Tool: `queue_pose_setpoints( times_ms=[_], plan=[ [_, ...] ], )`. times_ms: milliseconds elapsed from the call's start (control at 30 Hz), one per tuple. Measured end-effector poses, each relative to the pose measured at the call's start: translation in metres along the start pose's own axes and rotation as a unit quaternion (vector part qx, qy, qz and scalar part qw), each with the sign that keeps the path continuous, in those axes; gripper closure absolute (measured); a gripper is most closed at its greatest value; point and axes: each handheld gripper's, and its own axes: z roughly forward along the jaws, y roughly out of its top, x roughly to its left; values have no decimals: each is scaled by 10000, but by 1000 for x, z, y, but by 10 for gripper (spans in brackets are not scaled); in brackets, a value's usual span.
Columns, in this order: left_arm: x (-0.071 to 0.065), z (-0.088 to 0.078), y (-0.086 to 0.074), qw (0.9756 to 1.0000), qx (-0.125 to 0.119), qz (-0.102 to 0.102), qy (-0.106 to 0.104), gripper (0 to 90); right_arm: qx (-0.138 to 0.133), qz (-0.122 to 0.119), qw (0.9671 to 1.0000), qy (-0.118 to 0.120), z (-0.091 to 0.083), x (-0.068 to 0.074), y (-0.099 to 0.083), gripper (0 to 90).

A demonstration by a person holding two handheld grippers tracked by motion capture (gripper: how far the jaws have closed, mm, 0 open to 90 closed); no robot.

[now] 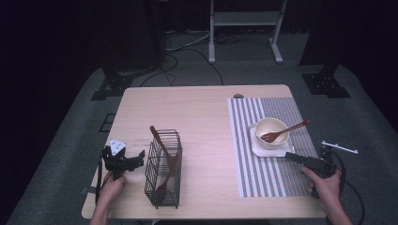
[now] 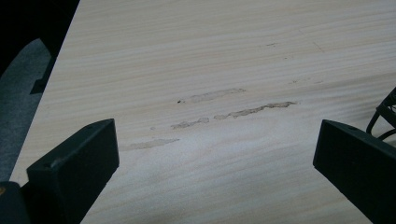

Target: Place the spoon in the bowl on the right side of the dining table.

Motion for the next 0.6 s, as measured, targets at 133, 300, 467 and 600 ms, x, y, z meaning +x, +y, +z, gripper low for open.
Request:
queue_pose_setpoints(
  times_ms=[133,300,467,600],
  plan=[
    [0,0,0,10000,-2,-5,0,0,32,-37,10000,5,1,1,-4,429],
    [0,0,0,10000,-1,13,5,0,82,-132,9999,11,3,5,-10,422],
    [0,0,0,10000,0,14,4,0,103,-202,9997,15,3,7,-14,421],
    [0,0,0,10000,2,15,4,0,108,-232,9997,15,2,8,-16,420]
  ],
)
